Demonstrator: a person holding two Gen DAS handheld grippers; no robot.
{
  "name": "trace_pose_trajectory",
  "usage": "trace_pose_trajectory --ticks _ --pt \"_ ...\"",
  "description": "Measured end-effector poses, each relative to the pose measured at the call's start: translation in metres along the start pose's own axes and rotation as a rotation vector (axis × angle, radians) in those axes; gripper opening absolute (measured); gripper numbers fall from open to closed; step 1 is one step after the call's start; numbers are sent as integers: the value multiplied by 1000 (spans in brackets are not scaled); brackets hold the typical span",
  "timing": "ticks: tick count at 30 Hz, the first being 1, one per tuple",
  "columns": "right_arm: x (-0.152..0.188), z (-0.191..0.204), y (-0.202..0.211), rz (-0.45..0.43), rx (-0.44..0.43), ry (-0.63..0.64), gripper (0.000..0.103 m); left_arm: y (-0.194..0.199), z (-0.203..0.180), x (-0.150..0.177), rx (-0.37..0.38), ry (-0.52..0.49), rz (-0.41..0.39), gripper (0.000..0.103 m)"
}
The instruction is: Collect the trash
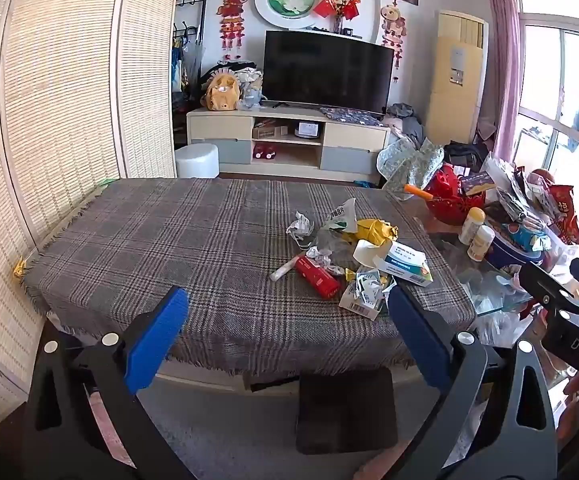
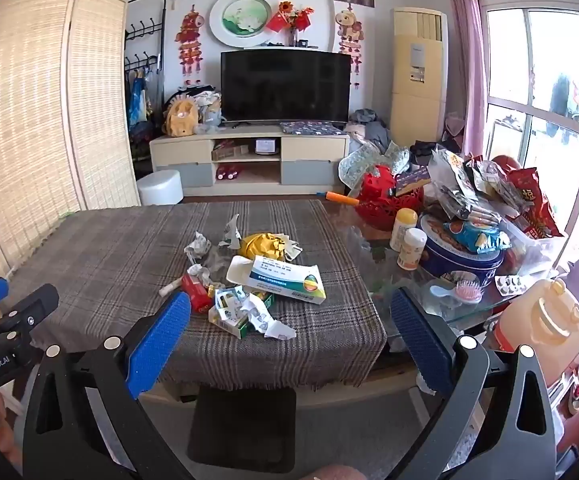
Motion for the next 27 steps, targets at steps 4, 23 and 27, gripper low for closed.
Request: trace_pose_trajectory --ticks 4,23,27 --pt "-1 -1 1 -2 2 2 100 0 0 0 9 8 -8 95" --pt "-6 -2 6 -13 3 -5 100 5 -2 -2 2 -9 -20 95" --pt "-7 -1 4 -9 5 -6 100 7 -2 -4 1 -9 -26 95"
Point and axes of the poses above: each gripper's, at about its wrist camera, not at the fingertips, and y roughly against the way its jaws point, z to its left, x to its underside, the point moved 1 cm from there along -y, roughly the way its jaws point
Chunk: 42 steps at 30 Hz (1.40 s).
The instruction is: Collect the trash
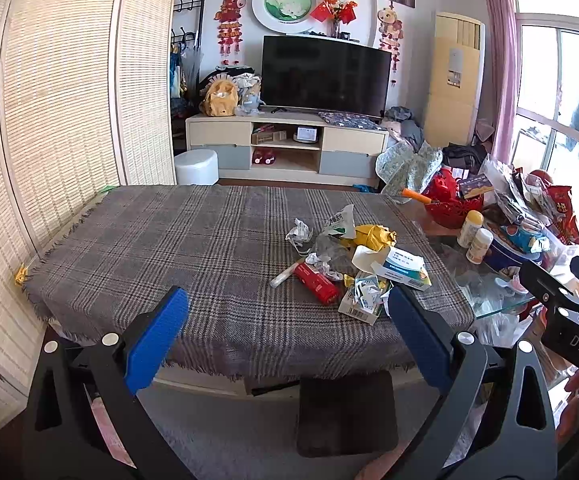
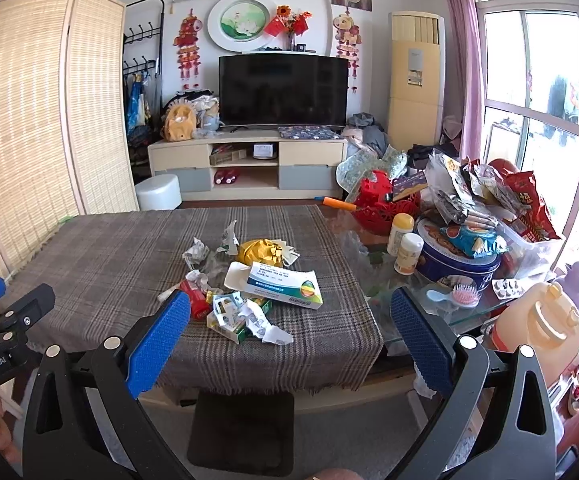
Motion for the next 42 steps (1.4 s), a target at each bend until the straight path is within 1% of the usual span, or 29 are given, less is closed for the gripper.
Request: trace_pose_trajectory --ticks 10,14,42 --pt "1 1 0 -1 0 0 100 0 6 -2 13 15 0 95" --pt "2 -2 0 -7 -5 -6 100 2 8 -2 7 17 -6 95" --pt "2 -3 -2 -5 -5 -17 100 1 4 -3 4 9 -13 95"
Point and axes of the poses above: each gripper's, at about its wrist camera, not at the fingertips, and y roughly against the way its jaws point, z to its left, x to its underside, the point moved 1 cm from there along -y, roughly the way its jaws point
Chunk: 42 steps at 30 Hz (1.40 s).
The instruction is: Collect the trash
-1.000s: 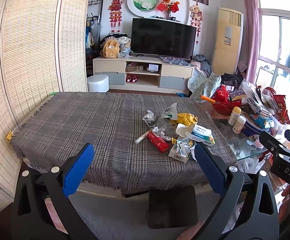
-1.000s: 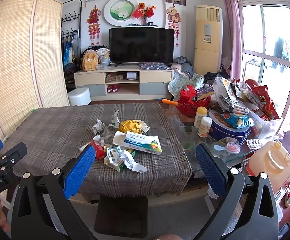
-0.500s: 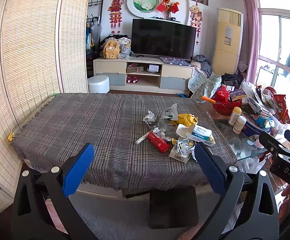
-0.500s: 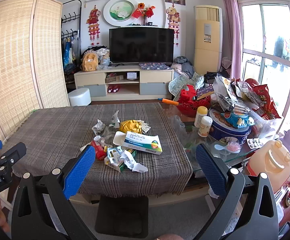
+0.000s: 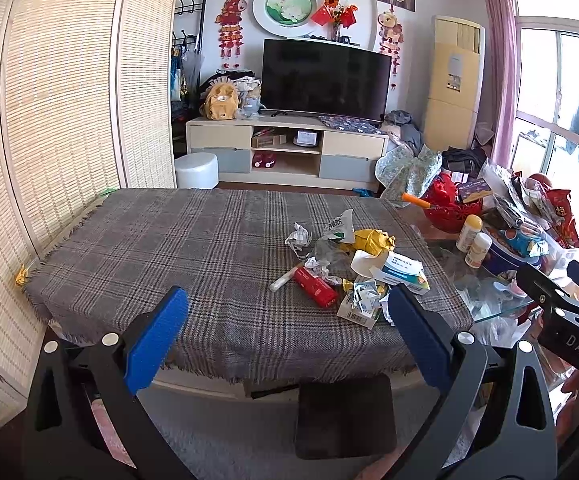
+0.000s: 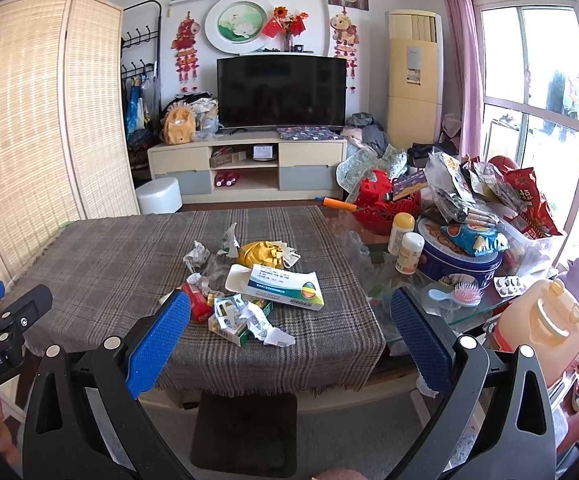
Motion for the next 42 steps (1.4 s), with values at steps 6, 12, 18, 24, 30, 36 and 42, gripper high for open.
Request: trace_pose_trajectory --ticks 6,12,18,24,30,36,42 --pt "-1 1 -3 4 -5 1 100 -1 2 0 -3 5 0 95" --pt "3 0 -7 -2 -31 5 100 -4 1 1 -4 6 3 95" --pt "10 -4 -19 -19 20 -6 100 -23 0 4 -18 0 28 95" --pt "16 -12 -50 62 -73 -40 100 -45 -4 5 -8 -21 45 95" --pt "35 -14 -85 133 -88 -33 100 -84 -7 12 28 -23 138 95" --pt "58 -16 -125 218 -110 -2 99 -131 -14 22 61 -21 234 95" --pt "82 -11 -171 353 -172 28 67 -169 -31 25 106 -40 306 94"
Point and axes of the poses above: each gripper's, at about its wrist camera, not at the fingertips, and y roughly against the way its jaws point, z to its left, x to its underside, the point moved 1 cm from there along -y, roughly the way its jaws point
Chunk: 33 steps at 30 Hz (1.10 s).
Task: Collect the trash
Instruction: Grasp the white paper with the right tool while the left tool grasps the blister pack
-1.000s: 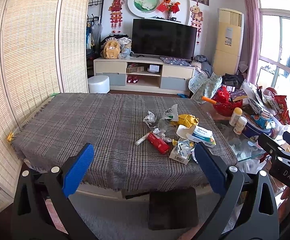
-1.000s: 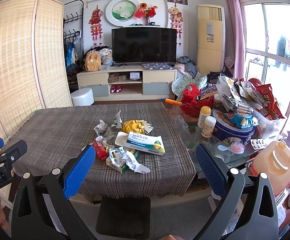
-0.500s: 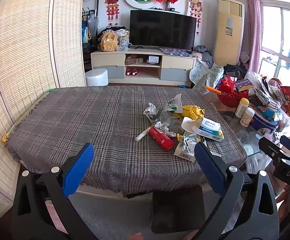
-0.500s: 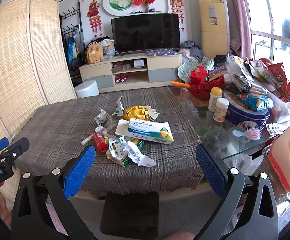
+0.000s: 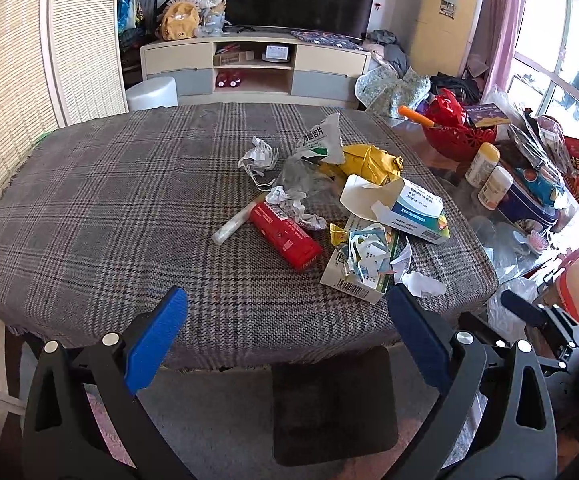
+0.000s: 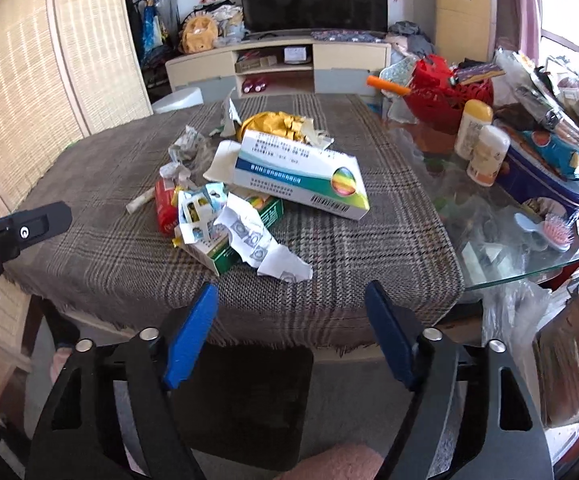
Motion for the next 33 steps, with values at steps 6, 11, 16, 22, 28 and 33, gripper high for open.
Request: trace_pose_trajectory --ticks 6,11,16,22,28,33 --pt "-5 4 -39 62 -71 55 53 -25 -8 -16 14 -13 28 85" --pt "-12 1 -65 106 -71 77 54 -36 -16 -23 15 -27 43 84" --pt "-13 3 -80 148 -106 84 55 -46 -20 -30 20 -28 57 84" --pt "-13 3 -86 146 -115 90 53 -55 -24 -35 17 -38 65 84" --pt "-20 3 -89 137 -116 118 41 -59 -27 -34 6 -46 75 84" --pt "-22 5 -89 139 -115 151 7 -66 -29 -32 7 -46 89 84"
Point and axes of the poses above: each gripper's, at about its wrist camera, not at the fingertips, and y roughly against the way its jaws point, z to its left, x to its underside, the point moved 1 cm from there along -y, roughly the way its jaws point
